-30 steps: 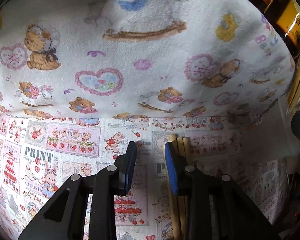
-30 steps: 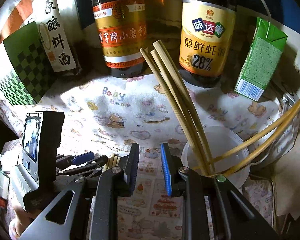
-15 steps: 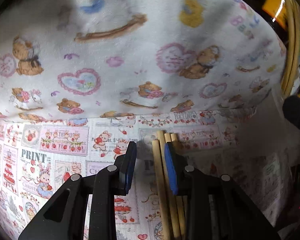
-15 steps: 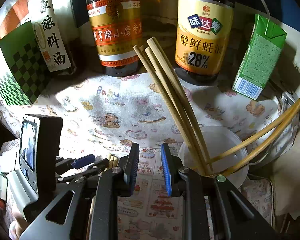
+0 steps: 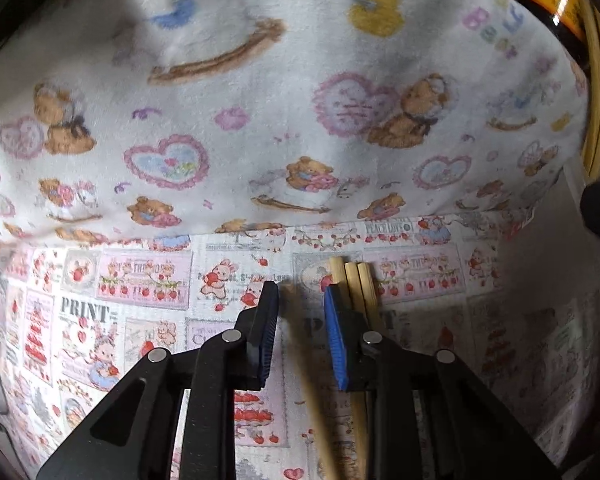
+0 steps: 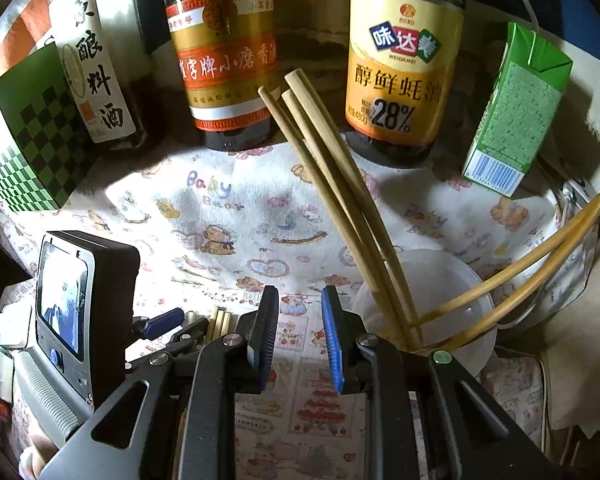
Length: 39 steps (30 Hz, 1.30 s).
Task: Organize utensils
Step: 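Grasp a chopstick with the left gripper while the right gripper grasps another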
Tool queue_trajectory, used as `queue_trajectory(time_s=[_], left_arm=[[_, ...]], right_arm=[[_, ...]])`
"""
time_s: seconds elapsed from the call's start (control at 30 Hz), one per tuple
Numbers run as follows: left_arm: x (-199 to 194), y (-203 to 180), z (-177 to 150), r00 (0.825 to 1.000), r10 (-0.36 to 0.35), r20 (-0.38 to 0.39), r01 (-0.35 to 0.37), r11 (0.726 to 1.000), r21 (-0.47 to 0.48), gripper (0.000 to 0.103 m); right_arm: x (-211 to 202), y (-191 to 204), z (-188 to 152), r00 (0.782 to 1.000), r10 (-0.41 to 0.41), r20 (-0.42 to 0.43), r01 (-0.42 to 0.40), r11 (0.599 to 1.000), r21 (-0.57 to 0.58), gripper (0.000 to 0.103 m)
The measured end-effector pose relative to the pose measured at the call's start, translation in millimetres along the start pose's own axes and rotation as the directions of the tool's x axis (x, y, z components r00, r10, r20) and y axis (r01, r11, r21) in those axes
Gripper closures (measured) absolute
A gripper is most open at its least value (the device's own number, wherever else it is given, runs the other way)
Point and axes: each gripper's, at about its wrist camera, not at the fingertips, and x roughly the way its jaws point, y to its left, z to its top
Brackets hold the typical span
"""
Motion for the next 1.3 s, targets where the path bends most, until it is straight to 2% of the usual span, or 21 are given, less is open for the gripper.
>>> queue_trajectory(time_s=[0.03,0.07,0.2,0.27,0.33,0.37,0.47,0.53,0.6,0.7,0.8,1.13,1.3], left_arm=[[5.0,0.9,2.6,1.0,-0.009,-0.004,0.009,1.0,-0.01,0.087],[5.9,1.9,2.4,1.0,-0.008,-0.01,0.008,1.0,-0.015,0.096],[-1.0,11.5,3.3,0.999,-0.032,-0.007,0.032,0.999,-0.034,0.097],[-18.5,18.6,6.8,0.998,-0.05,0.031,0.051,0.998,-0.048,0.097],[-42.4,27.6,10.0,0.995,-0.058,0.082,0.063,0.996,-0.059,0.097],[-56.0,32.9,11.1,0.992,-0.048,0.113,0.055,0.996,-0.064,0.097],[-92.3,49.4,11.8,0.978,-0.002,0.21,0.021,0.996,-0.087,0.097],[-105.8,63.3,12.9,0.97,-0.017,0.241,0.046,0.992,-0.114,0.097],[-111.6,73.1,12.1,0.969,-0.034,0.245,0.069,0.988,-0.136,0.097],[-113.7,82.9,16.9,0.968,-0.002,0.252,0.045,0.985,-0.164,0.097],[-116.0,88.2,17.1,0.967,-0.01,0.254,0.056,0.983,-0.173,0.097],[-122.3,105.7,17.4,0.965,-0.017,0.261,0.065,0.982,-0.176,0.097],[-123.3,98.7,17.8,0.966,-0.018,0.257,0.064,0.983,-0.173,0.097]], right_arm=[[0.3,0.0,-0.1,1.0,0.002,-0.002,-0.002,1.0,0.001,0.079],[0.9,-0.8,0.6,1.0,0.003,-0.002,-0.003,1.0,0.001,0.079],[1.5,-1.6,0.9,1.0,0.002,0.005,-0.002,1.0,0.009,0.079],[2.7,-2.0,0.3,1.0,0.012,0.001,-0.012,1.0,0.012,0.079],[6.5,-1.7,-0.5,0.998,0.064,-0.021,-0.064,0.998,0.017,0.079],[11.4,0.8,-1.6,0.993,0.11,-0.051,-0.11,0.994,0.014,0.079],[24.5,12.3,-7.1,0.978,0.179,-0.107,-0.18,0.984,-0.005,0.079],[36.4,21.0,-12.1,0.972,0.189,-0.141,-0.193,0.981,-0.011,0.079],[52.3,31.0,-18.6,0.968,0.175,-0.18,-0.183,0.983,-0.033,0.079],[74.0,40.8,-26.9,0.96,0.149,-0.235,-0.169,0.983,-0.067,0.082],[89.6,39.4,-31.2,0.948,0.161,-0.275,-0.176,0.984,-0.032,0.084],[97.8,40.0,-36.4,0.948,0.164,-0.274,-0.179,0.983,-0.031,0.084],[90.3,49.8,-43.6,0.953,0.142,-0.266,-0.157,0.987,-0.038,0.084]])
